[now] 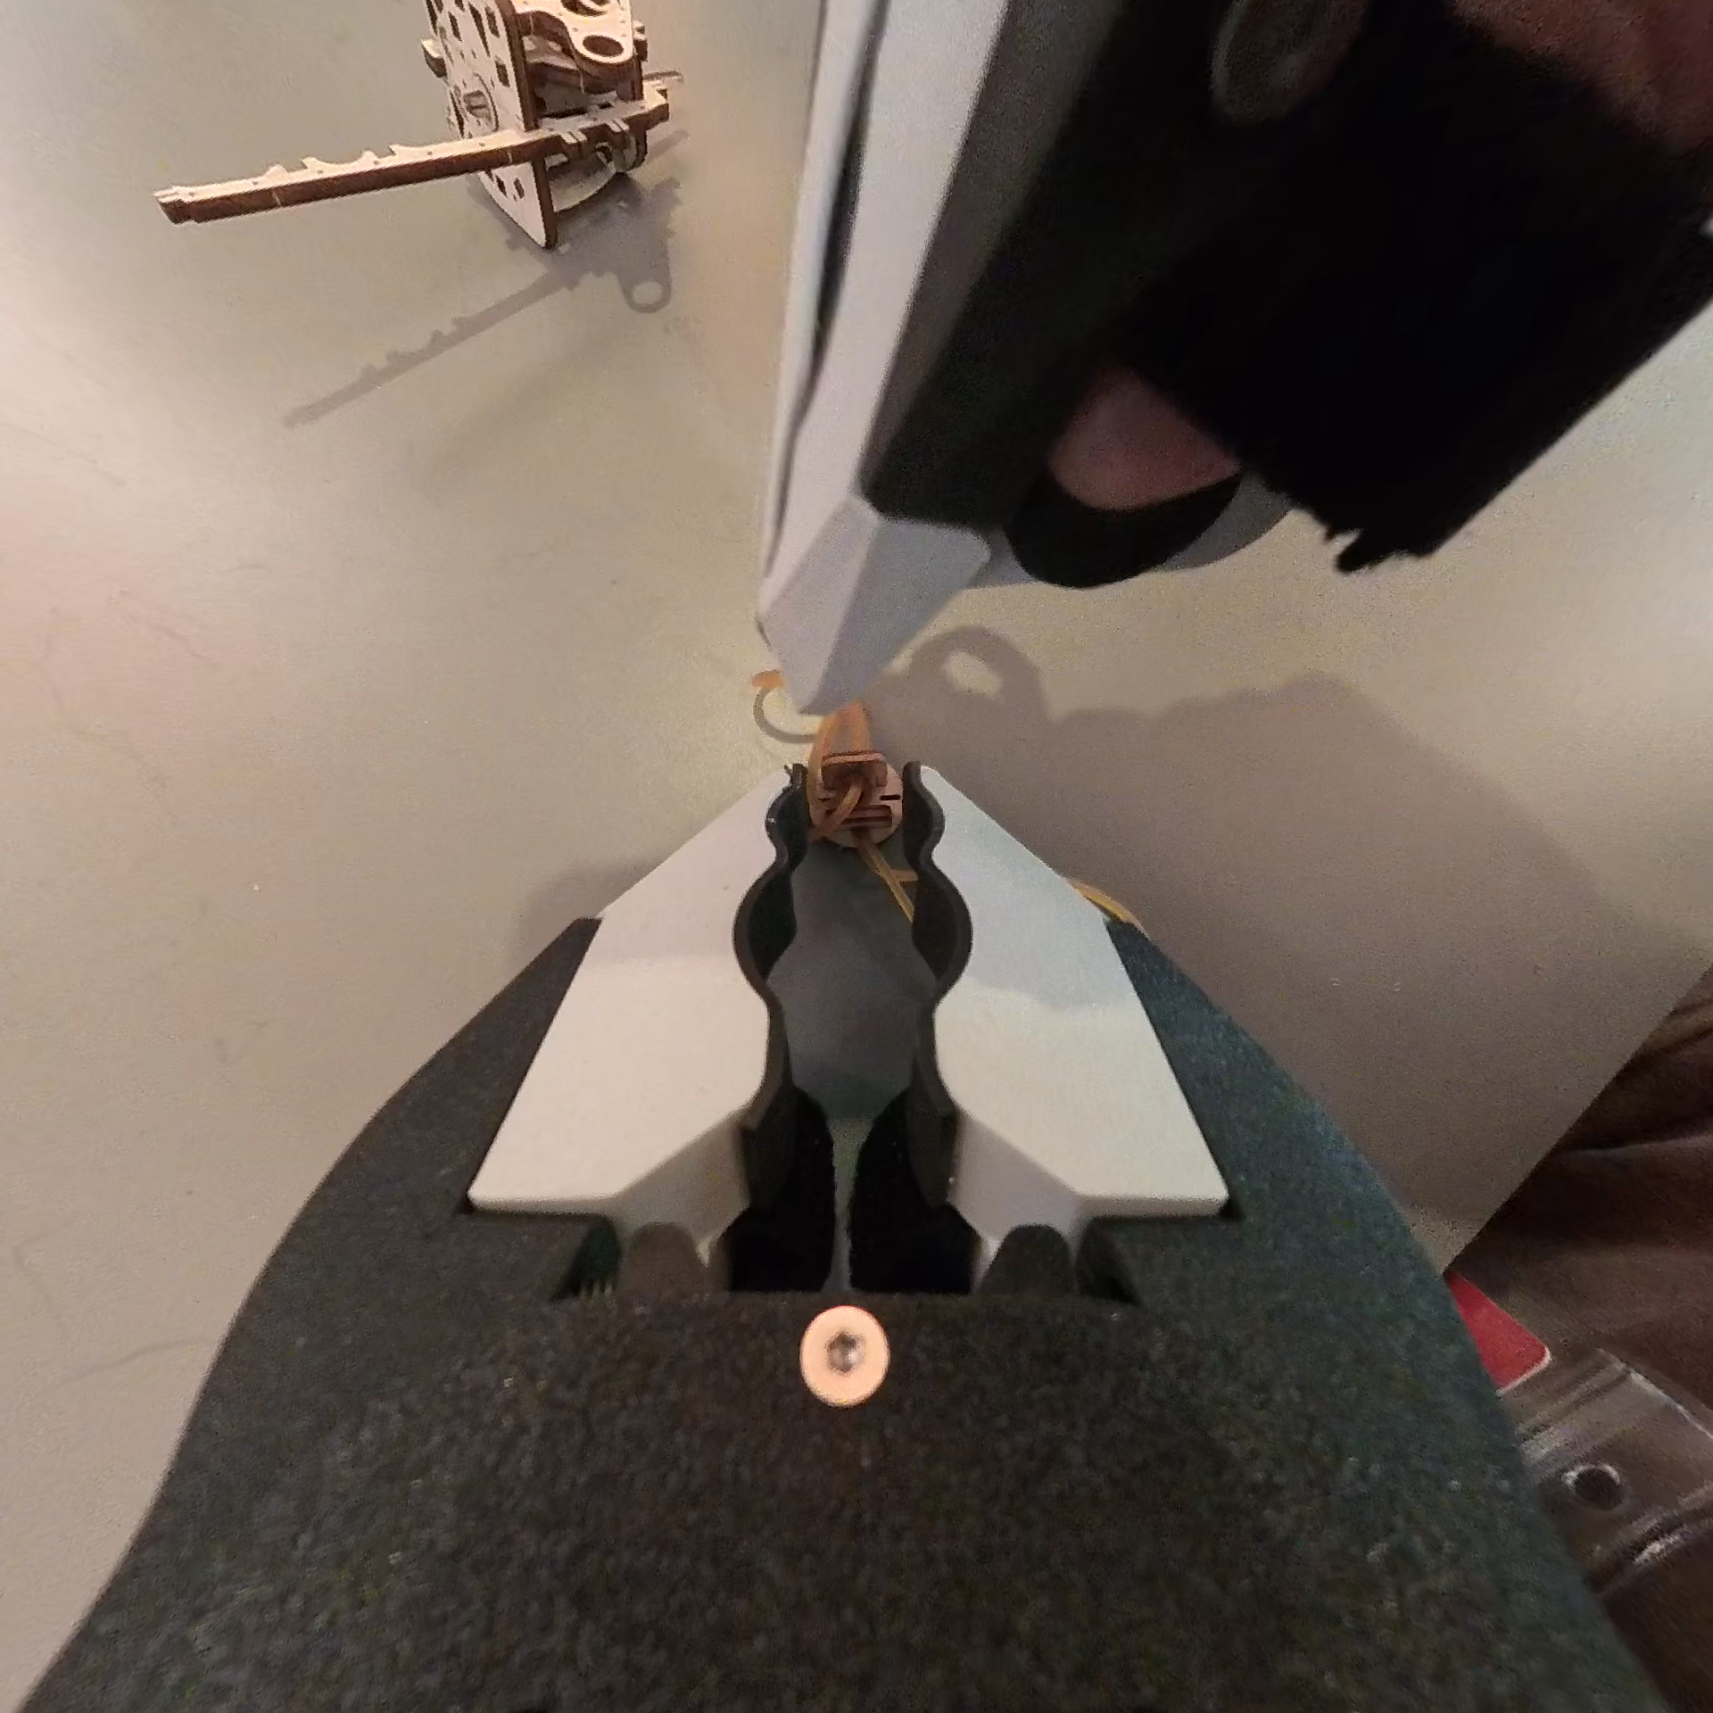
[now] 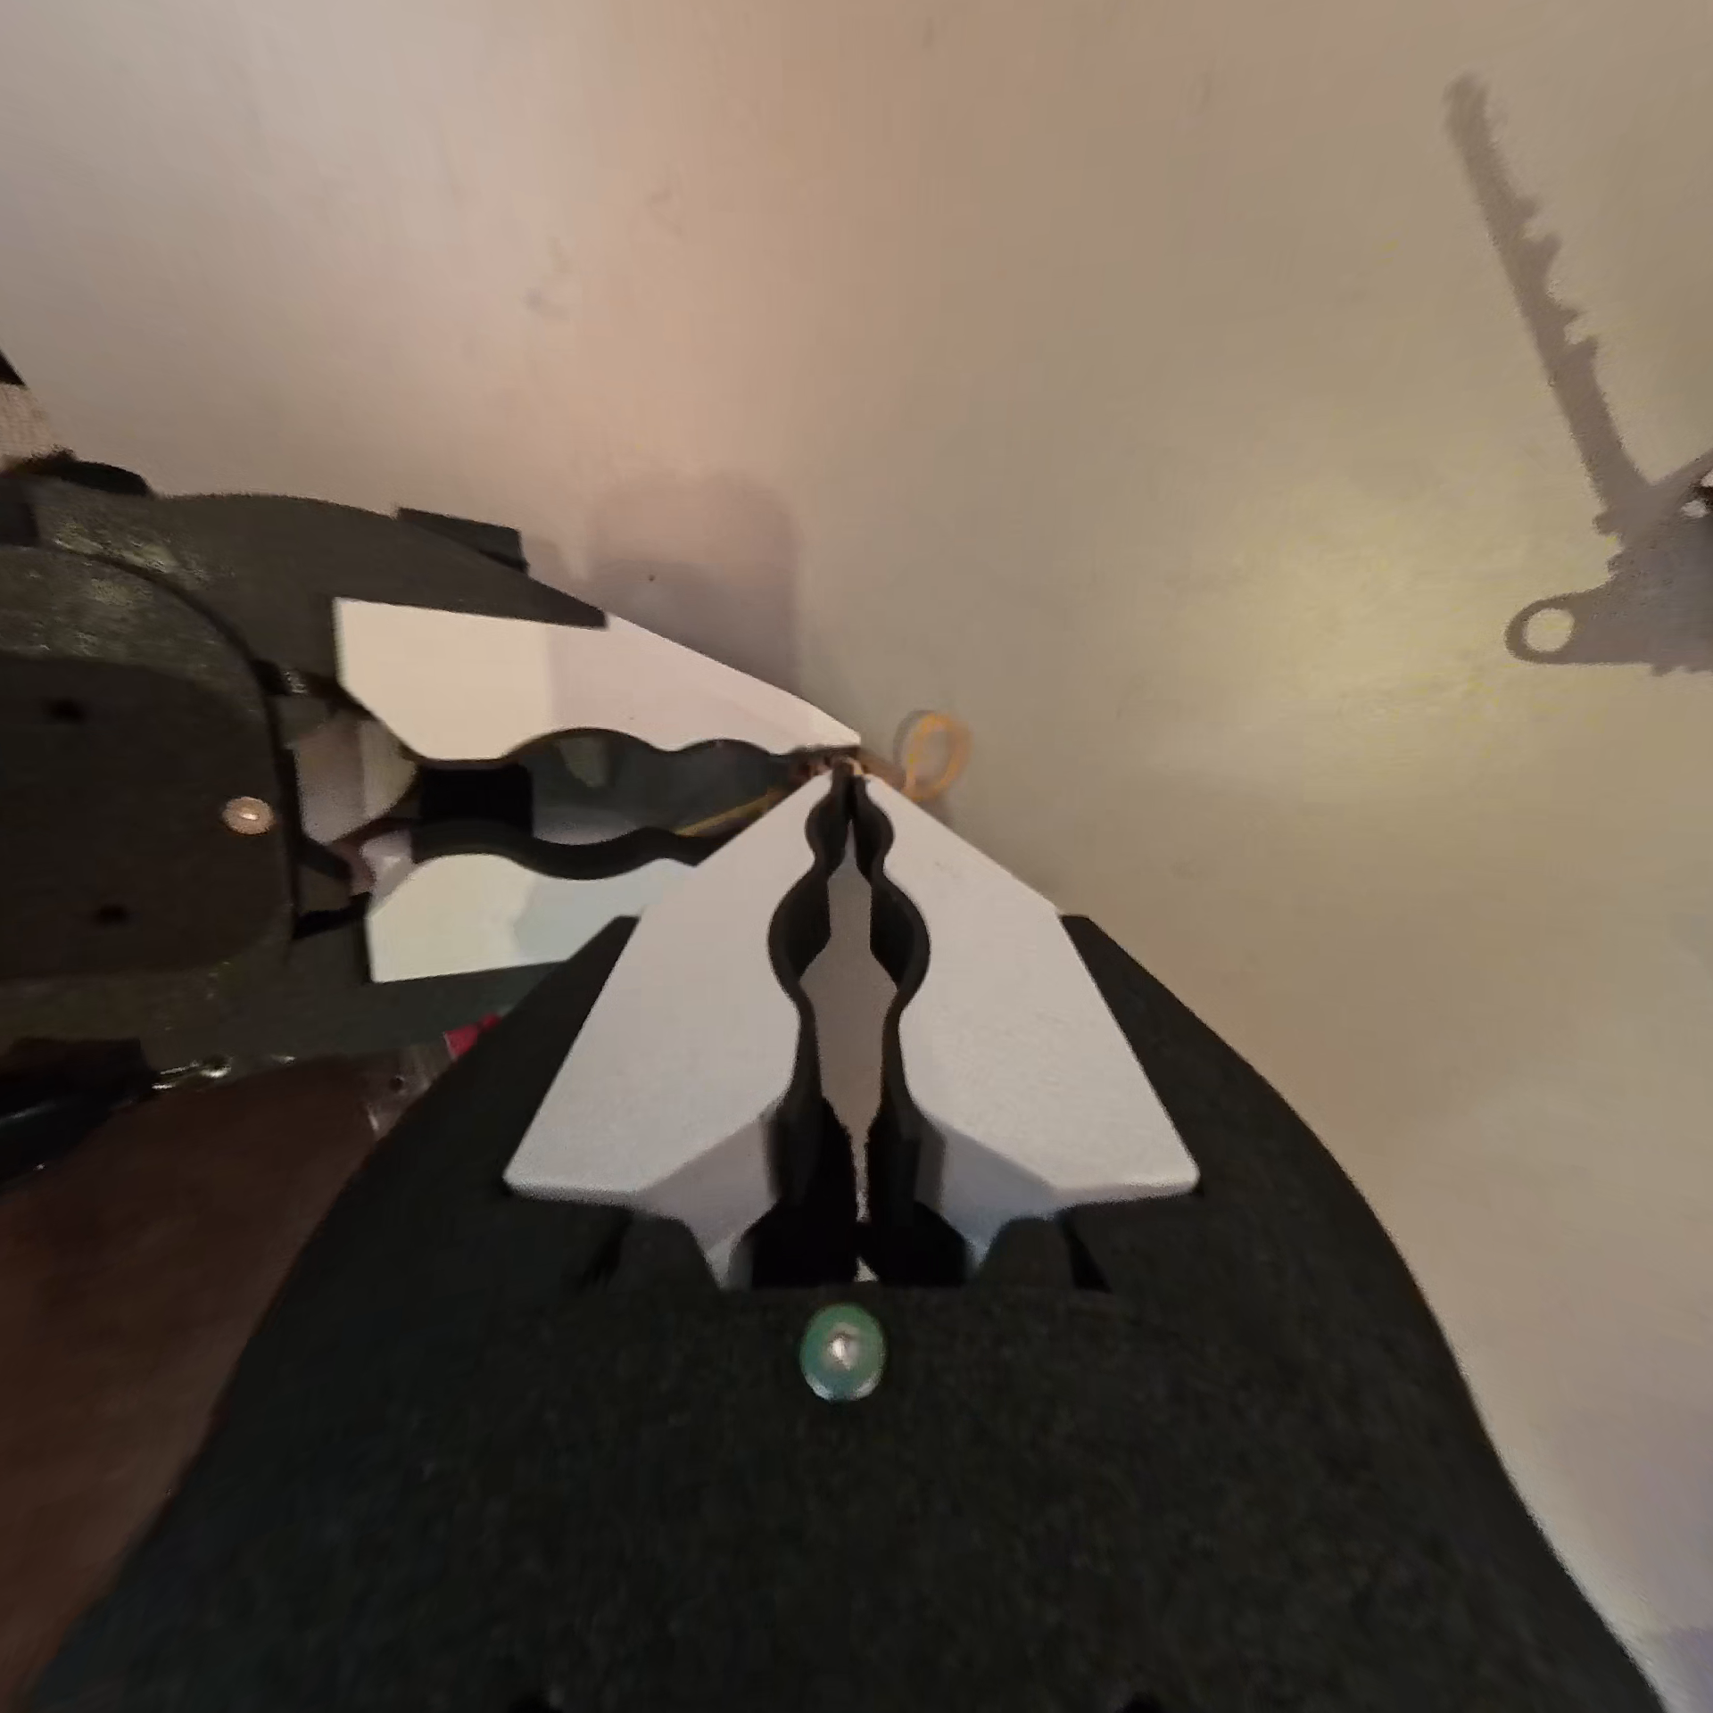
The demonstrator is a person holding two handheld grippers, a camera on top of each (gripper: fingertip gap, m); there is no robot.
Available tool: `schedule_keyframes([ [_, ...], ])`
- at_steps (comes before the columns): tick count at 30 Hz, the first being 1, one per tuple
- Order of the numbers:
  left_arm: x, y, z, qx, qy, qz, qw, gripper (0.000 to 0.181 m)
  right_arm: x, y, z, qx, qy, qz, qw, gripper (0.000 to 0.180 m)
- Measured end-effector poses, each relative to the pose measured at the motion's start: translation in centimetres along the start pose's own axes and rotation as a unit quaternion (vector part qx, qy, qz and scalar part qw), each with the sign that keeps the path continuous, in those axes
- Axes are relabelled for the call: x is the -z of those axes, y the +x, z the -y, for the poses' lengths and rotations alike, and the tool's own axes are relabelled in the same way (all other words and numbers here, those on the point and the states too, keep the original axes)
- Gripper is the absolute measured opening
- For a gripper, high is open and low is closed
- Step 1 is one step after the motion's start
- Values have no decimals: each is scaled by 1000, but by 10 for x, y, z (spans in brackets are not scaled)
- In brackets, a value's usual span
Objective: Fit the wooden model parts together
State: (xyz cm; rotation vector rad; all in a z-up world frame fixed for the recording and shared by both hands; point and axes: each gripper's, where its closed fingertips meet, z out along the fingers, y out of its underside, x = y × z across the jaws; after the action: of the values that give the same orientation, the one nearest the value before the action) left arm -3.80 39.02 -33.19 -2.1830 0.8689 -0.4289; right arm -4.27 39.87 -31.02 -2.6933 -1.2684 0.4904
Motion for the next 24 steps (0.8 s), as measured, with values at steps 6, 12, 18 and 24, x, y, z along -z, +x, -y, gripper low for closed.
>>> schedule_keyframes([
  [6,0,0,0,1,0,-1,1000,18,-14,0,-7,-13,-8,25,1000,0],
  [12,0,0,0,0,0,0,1000,18,-15,-2,-6,1,-12,20,1000,0],
  [18,0,0,0,0,0,-1,1000,18,-15,-3,-7,15,-5,33,999,0],
  [24,0,0,0,0,0,-1,1000,19,-11,-1,-8,30,10,24,999,4],
])
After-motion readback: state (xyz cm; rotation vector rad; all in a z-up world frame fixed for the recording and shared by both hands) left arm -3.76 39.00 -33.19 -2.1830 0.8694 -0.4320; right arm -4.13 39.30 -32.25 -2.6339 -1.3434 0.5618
